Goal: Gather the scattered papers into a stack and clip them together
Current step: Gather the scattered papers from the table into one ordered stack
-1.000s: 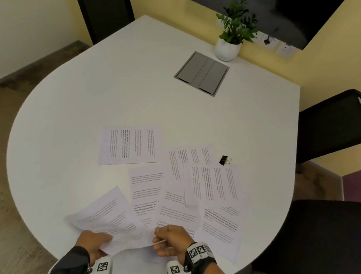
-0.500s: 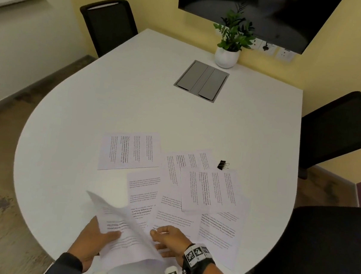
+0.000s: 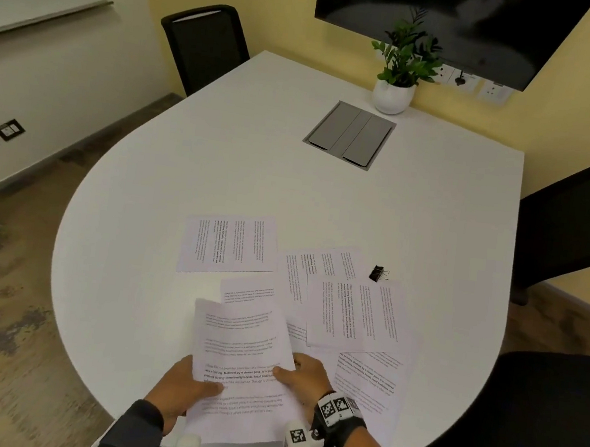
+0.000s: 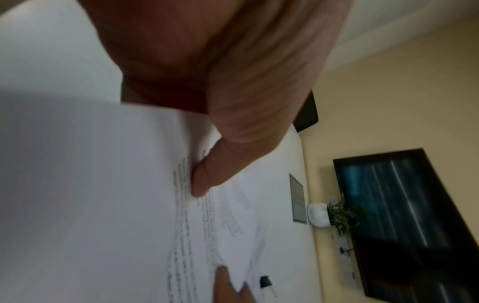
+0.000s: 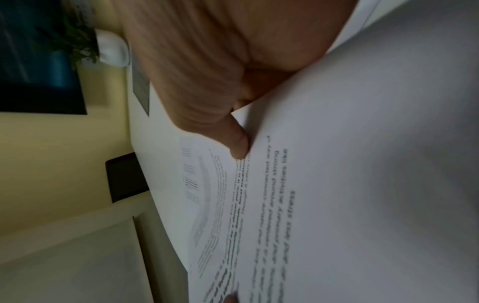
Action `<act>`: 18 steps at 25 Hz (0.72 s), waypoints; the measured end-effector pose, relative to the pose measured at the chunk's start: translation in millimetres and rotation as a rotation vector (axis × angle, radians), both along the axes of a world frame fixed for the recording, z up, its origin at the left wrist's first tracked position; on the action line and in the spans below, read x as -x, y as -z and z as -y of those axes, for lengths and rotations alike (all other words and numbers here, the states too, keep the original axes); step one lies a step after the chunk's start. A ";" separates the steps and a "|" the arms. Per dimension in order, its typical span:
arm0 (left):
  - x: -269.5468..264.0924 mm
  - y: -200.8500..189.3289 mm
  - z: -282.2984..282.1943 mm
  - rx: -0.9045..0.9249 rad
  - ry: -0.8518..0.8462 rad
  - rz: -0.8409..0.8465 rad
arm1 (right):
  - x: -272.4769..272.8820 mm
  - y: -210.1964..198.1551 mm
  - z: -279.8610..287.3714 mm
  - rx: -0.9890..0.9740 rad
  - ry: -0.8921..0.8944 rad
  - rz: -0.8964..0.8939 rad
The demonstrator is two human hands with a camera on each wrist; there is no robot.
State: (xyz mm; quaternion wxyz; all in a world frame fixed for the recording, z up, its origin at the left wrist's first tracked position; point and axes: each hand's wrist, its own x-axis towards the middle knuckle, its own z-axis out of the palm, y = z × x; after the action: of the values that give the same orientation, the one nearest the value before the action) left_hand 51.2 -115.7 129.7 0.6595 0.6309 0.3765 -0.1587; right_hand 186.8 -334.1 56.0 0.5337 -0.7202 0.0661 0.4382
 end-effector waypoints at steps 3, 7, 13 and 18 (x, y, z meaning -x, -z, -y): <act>-2.6 13.8 9.0 -0.105 -0.004 -0.034 | -4.5 1.6 6.3 0.022 -0.002 0.108; -6.8 23.1 15.3 -0.159 -0.089 0.004 | -16.4 2.2 13.4 -0.004 0.084 0.035; -17.2 14.3 17.7 -0.228 -0.107 0.039 | -73.5 14.2 53.2 0.142 0.289 -0.014; -13.6 17.1 18.8 -0.241 -0.102 0.010 | -143.7 50.2 119.8 0.573 0.336 0.046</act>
State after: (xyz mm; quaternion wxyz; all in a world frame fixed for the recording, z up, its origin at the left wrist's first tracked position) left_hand 64.8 -134.5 112.6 0.5879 0.6865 0.4212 -0.0755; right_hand 330.5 -453.9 5.8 0.3757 -0.8297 0.2926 0.2912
